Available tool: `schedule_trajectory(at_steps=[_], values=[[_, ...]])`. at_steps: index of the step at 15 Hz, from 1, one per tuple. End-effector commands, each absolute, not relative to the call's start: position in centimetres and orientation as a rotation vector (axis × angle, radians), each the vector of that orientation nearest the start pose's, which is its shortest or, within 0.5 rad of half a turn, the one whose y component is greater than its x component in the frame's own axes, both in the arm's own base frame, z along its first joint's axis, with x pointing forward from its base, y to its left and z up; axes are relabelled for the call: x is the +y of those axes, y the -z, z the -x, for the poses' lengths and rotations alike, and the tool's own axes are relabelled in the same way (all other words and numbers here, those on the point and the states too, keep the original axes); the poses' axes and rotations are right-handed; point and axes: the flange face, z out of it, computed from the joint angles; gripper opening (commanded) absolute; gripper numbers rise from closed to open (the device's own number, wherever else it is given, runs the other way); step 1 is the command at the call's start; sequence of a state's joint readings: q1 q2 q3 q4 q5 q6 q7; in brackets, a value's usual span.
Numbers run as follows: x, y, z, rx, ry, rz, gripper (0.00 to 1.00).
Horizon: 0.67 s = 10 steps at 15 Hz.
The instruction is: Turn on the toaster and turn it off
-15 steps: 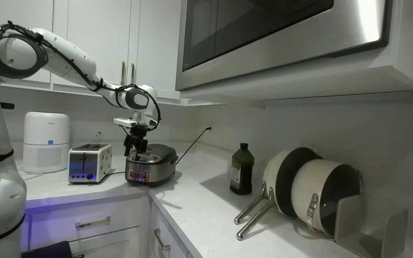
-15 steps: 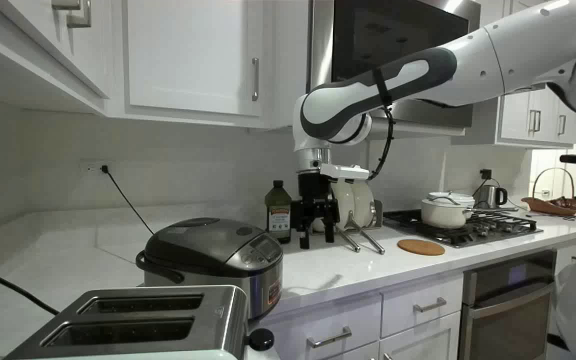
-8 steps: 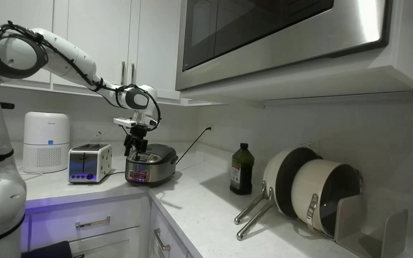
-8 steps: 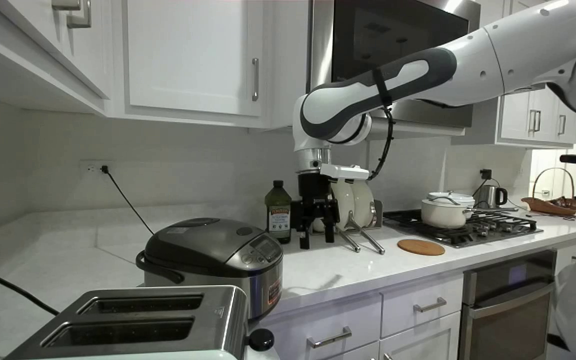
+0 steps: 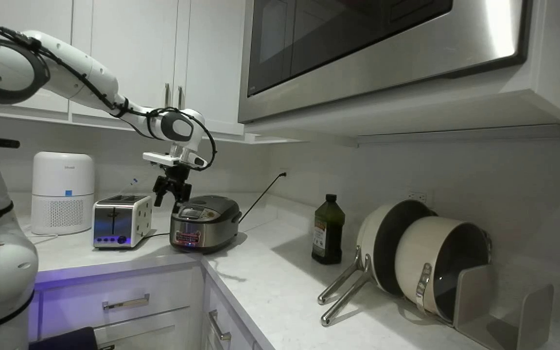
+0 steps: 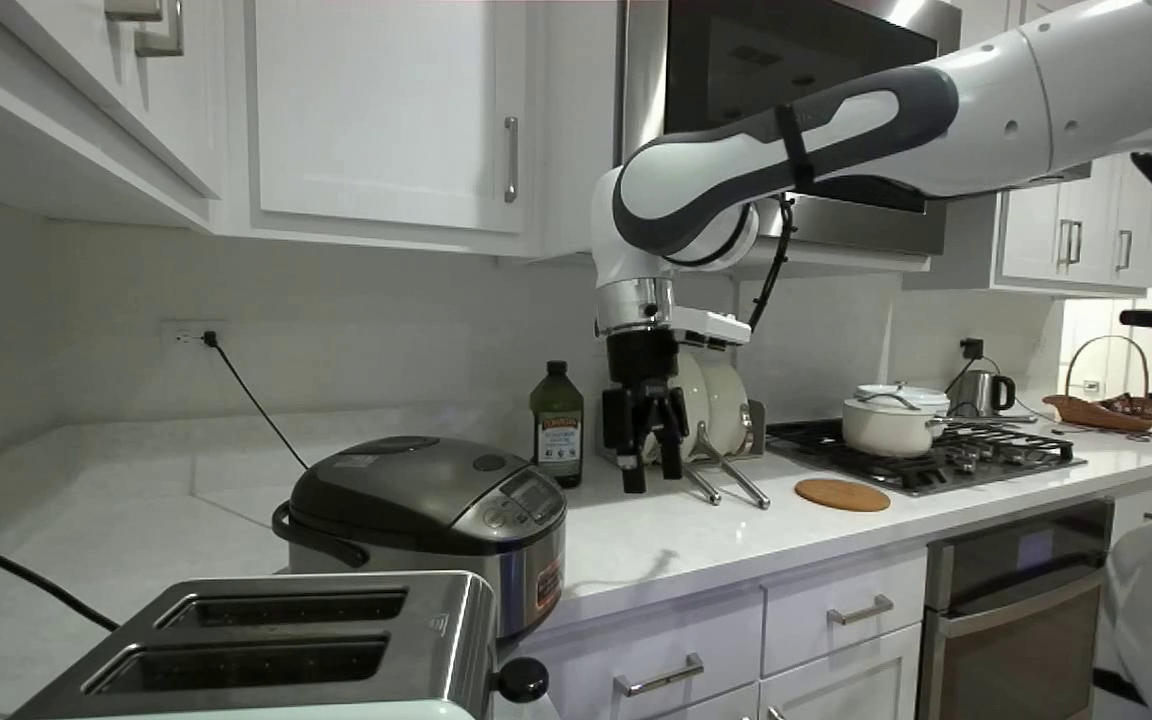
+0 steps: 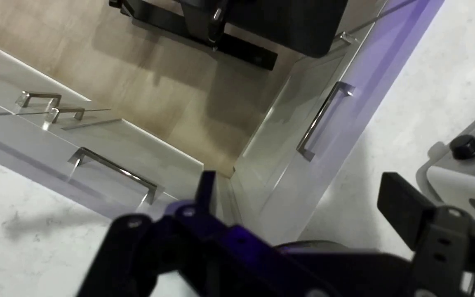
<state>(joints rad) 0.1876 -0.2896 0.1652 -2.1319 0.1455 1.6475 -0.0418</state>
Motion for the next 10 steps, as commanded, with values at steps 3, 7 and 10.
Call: schedule_trajectory(at_steps=[3, 7, 10], values=[[17.3, -54.4, -35.3, -0.808, -0.347, 2.902, 1.00], [18.2, -55.3, -31.5, -0.971, -0.347, 2.805, 1.00], [19.3, -54.4, -29.0, -1.066, -0.313, 2.723, 1.00]])
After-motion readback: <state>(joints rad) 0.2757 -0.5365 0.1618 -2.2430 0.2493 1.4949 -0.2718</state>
